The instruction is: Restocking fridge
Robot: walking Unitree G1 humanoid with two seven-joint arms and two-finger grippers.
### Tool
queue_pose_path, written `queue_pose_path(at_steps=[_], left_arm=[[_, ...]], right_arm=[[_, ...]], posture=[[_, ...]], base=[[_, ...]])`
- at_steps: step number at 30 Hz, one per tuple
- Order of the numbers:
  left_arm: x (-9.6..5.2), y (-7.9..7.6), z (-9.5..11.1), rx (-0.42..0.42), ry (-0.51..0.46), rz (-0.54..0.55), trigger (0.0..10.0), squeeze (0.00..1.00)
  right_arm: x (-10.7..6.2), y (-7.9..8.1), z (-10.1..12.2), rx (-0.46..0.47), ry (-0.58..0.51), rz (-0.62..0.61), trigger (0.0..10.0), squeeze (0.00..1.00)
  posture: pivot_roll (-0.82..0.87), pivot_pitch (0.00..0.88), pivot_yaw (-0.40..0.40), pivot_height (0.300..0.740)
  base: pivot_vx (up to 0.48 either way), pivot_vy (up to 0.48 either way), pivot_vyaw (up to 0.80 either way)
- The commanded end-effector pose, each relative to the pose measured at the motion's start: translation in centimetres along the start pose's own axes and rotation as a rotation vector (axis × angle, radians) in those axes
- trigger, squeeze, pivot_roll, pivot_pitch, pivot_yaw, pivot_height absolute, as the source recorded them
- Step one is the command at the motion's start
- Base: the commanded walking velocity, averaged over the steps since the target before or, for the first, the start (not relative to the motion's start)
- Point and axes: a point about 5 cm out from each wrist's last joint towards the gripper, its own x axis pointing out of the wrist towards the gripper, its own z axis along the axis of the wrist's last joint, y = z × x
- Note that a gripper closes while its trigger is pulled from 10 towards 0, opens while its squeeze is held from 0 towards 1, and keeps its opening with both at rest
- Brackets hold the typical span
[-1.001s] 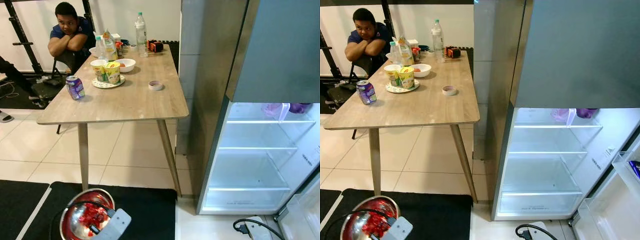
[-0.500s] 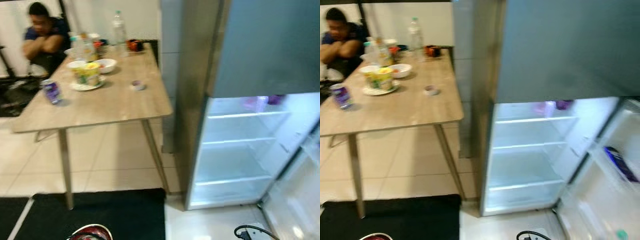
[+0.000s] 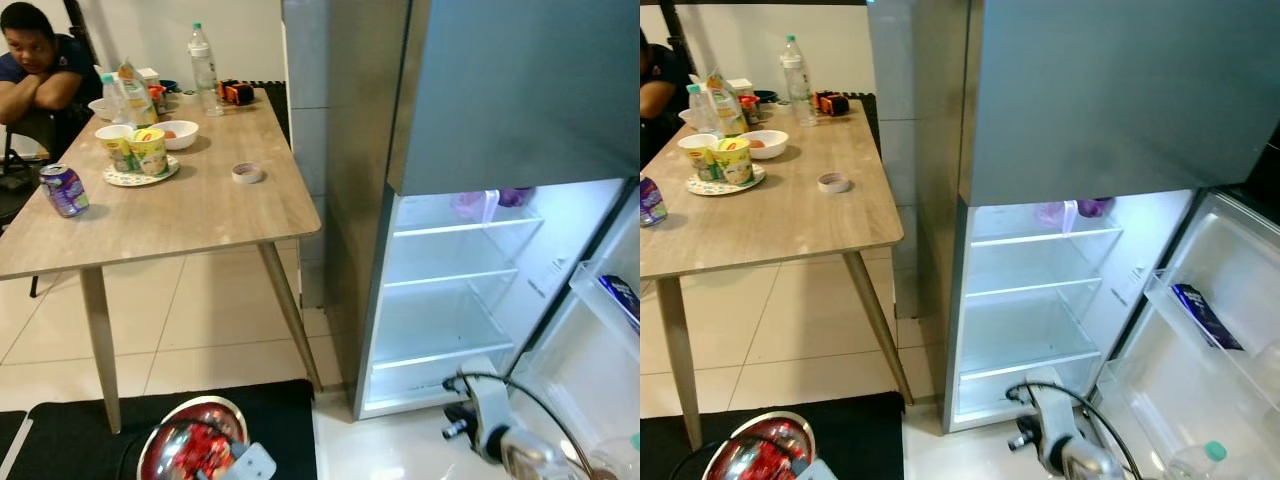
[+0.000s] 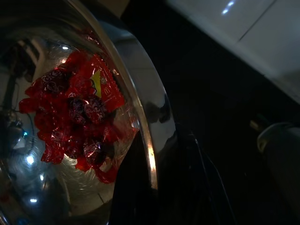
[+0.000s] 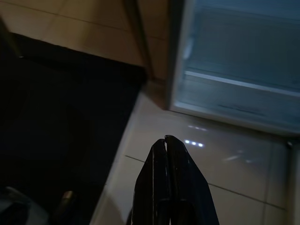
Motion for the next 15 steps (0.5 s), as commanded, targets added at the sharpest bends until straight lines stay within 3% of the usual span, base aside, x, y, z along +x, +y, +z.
queue_pose_path(at_steps=[1,2,3,5,6,10,12,15], left_arm=[[0.2,-0.1,1.1,0.045,-0.056,-0.032,10.0,0.00],[0.4,-0.2,2.4,0.107,-0.114,-0.086,10.0,0.00],[0.4,-0.2,2.4,0.107,-0.114,-0.086,10.0,0.00],[0.5,-0.8,4.4,0.324,-0.216,-0.230,10.0,0.00],[0.5,-0.8,4.4,0.324,-0.216,-0.230,10.0,0.00],[0.2,-0.7,5.2,0.579,-0.285,-0.346,10.0,0.00],[-0.1,-0.2,5.4,0.665,-0.311,-0.382,10.0,0.00],[-0.1,-0.2,5.4,0.665,-0.311,-0.382,10.0,0.00]], right_arm=[[0.2,0.1,0.7,-0.015,-0.024,0.028,10.0,0.00],[0.5,0.3,1.9,-0.051,-0.060,0.070,10.0,0.00],[0.5,0.3,1.9,-0.051,-0.060,0.070,10.0,0.00],[0.9,1.0,4.3,-0.177,-0.112,0.183,10.0,0.00],[0.9,1.0,4.3,-0.177,-0.112,0.183,10.0,0.00],[1.0,1.2,6.4,-0.330,-0.138,0.260,10.0,0.00],[1.0,1.3,7.4,-0.390,-0.154,0.282,10.0,0.00],[1.0,1.3,7.4,-0.390,-0.154,0.282,10.0,0.00]], posture=[[-0.07,0.041,-0.002,0.740],[-0.07,0.047,0.000,0.740],[-0.07,0.047,0.000,0.740],[-0.07,0.056,0.000,0.740],[-0.07,0.056,0.000,0.740],[-0.07,0.057,0.001,0.740],[-0.06,0.061,0.003,0.740],[-0.06,0.061,0.003,0.740]], base=[[0.000,0.000,0.00],[0.000,0.000,0.00],[0.000,0.000,0.00],[0.000,0.000,0.00],[0.000,0.000,0.00],[0.000,0.000,0.00],[0.000,0.000,0.00],[0.000,0.000,0.00]])
